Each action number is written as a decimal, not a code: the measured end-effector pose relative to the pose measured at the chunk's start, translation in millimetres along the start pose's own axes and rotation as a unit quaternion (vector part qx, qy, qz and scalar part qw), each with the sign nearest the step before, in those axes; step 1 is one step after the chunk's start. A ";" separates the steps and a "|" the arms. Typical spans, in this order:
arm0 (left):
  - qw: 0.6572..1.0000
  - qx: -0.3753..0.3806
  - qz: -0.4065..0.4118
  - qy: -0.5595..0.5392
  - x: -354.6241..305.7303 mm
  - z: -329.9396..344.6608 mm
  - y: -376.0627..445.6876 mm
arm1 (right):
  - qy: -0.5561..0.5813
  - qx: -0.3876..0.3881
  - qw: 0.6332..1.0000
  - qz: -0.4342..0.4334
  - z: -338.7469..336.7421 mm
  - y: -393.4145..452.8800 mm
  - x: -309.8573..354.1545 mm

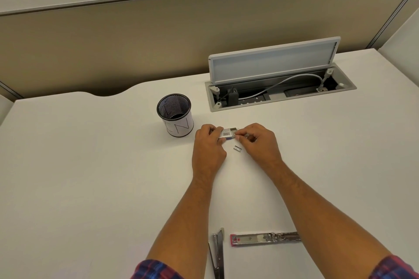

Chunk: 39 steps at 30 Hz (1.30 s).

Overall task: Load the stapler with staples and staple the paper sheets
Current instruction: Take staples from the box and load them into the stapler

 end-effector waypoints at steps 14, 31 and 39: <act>1.000 0.003 0.006 0.015 -0.4 0.1 1.3 | 0.007 -0.029 0.999 0.045 0.8 1.6 -1.7; 1.000 0.000 0.004 0.019 -0.2 -0.8 0.9 | -0.010 -0.011 0.999 -0.030 2.5 0.9 0.8; 1.000 -0.004 0.007 0.024 0.8 -0.6 0.8 | 0.018 -0.007 0.999 -0.038 2.2 0.8 2.8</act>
Point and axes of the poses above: each hand's wrist, its own y-axis towards the middle knuckle, its own z-axis out of the palm, x = y × z, the point moved 2 cm from there along y, towards the middle knuckle, and after that the axes turned 10 degrees about -y, right-handed, at the moved point
